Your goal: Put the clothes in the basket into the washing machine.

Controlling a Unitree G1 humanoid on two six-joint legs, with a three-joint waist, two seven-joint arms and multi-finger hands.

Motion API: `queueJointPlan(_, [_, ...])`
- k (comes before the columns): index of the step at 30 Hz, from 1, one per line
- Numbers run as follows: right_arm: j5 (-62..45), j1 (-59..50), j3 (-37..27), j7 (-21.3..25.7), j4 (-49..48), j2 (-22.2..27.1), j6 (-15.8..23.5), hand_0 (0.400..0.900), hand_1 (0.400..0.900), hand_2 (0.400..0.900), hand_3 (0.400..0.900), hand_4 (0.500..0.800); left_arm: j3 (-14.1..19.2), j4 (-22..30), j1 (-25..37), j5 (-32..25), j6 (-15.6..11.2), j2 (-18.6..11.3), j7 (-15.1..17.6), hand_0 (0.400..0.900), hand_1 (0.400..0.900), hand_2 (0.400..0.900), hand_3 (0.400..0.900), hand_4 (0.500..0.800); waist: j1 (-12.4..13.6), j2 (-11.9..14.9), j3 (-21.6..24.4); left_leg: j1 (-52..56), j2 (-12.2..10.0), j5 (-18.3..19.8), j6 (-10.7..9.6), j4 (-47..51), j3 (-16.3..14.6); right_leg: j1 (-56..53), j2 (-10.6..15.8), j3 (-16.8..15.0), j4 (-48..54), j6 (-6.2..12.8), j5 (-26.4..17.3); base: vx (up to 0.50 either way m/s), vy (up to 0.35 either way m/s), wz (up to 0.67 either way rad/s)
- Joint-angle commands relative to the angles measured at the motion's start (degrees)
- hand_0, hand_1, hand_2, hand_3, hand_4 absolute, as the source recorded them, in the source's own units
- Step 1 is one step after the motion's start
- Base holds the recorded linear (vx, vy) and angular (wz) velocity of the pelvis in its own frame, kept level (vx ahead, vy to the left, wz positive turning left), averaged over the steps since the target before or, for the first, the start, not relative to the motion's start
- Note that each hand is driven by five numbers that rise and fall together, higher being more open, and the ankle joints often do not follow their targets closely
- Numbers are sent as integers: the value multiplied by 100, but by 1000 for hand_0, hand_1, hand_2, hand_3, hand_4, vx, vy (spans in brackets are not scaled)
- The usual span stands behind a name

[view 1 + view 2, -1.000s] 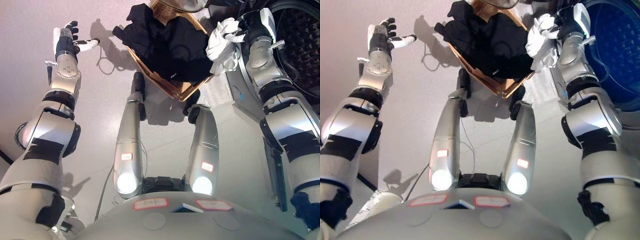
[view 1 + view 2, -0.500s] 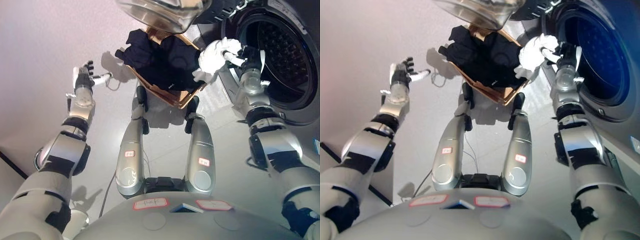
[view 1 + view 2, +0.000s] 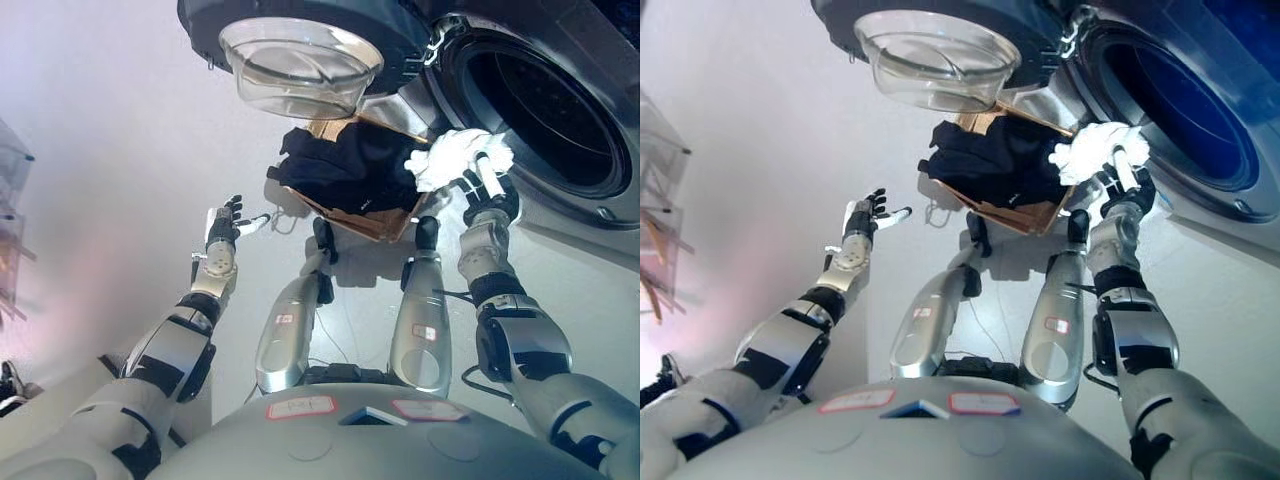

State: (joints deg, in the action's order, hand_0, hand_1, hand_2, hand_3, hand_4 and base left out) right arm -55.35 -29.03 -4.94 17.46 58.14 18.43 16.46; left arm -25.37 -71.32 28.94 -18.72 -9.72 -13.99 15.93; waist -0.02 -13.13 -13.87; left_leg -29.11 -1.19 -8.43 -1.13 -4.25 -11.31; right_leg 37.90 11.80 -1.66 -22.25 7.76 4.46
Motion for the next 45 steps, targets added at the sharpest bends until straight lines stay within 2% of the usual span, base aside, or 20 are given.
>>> queueJointPlan(1, [18,-567,84,65,-450,302,474,400,400,400,400,500,503,-595,614,-327,-287,-497,95,900,900,900,900,800,-157,-165,711,-132,32,350,-273,-133,171,-288,-152,90,1027,-131,-626,30,7,-7])
queueJointPlan(4, [-38,-661,-15,31,-564,427,589,400,400,400,400,500,611,-610,432,-260,-286,-616,37,900,900,900,900,800,-102,-200,793,-125,29,340,-286,-126,216,-299,-141,109,999,-144,-587,40,-24,15])
queueJointPlan(7, [-207,-1042,-261,38,-389,790,771,400,400,400,400,500,690,-542,111,-153,-321,-692,-57,900,900,900,900,800,11,-240,881,-74,22,340,-304,-121,287,-339,-145,144,919,-163,-506,54,-30,15])
queueJointPlan(15, [-327,-1725,-504,227,-367,1372,1008,400,400,400,400,500,677,-294,-276,-155,-449,-629,-109,900,900,900,900,800,192,-345,957,-6,30,304,-331,-63,384,-410,-152,216,870,-173,-400,32,-24,10])
queueJointPlan(19, [-382,-2231,-295,183,-13,1818,865,400,400,400,400,500,698,-239,-498,-209,-468,-677,-202,900,900,900,900,800,361,-388,976,-2,5,261,-356,-21,431,-402,-140,267,855,-180,-372,11,-36,6])
queueJointPlan(21, [-390,-2332,-205,143,71,1888,830,400,400,400,400,500,703,-225,-538,-205,-463,-669,-206,900,900,900,900,800,388,-405,974,-15,-1,250,-364,-24,438,-383,-141,273,832,-187,-367,8,-43,8])
queueJointPlan(24, [-81,-2579,142,95,236,2198,604,400,400,400,400,500,738,-194,-742,-184,-448,-678,-249,900,900,900,900,800,496,-380,950,-35,-22,206,-394,-18,488,-389,-158,323,781,-210,-318,6,-53,9])
queueJointPlan(32, [996,-3085,1117,-61,519,2786,101,400,400,400,400,500,834,-254,-843,21,-382,-800,-225,900,900,900,900,800,556,-304,836,-103,-52,94,-455,29,574,-315,-184,431,716,-268,-308,-4,-39,9])
queueJointPlan(36, [1547,-3221,1524,-34,248,2899,49,400,400,400,400,500,858,-289,-892,144,-379,-770,-165,900,900,900,900,800,550,-229,774,-134,-66,50,-469,59,602,-263,-201,462,688,-293,-303,-5,-39,6])
queueJointPlan(41, [2036,-3126,1700,78,-83,2851,78,400,400,400,400,500,862,-250,-1011,294,-409,-631,-29,900,900,900,900,800,542,-142,754,-123,-67,51,-464,57,661,-283,-221,506,637,-310,-266,10,-23,5])
queueJointPlan(42, [2248,-3146,1817,81,-54,2867,34,602,602,602,602,621,870,-247,-1002,323,-397,-620,-14,900,900,900,900,800,547,-107,754,-121,-75,60,-462,44,675,-295,-227,510,640,-313,-267,3,-32,1])
queueJointPlan(43, [2265,-3147,1888,9,-71,2860,12,900,900,900,900,800,874,-246,-995,345,-385,-610,-2,900,900,900,900,800,537,-81,746,-120,-78,65,-460,39,686,-305,-235,513,644,-316,-269,-2,-31,0])
queueJointPlan(45, [2534,-3192,2148,-105,112,2902,-102,900,900,900,900,800,889,-264,-980,402,-367,-582,22,900,900,900,900,800,522,-12,747,-112,-88,86,-458,14,700,-321,-246,514,636,-323,-277,0,0,0])
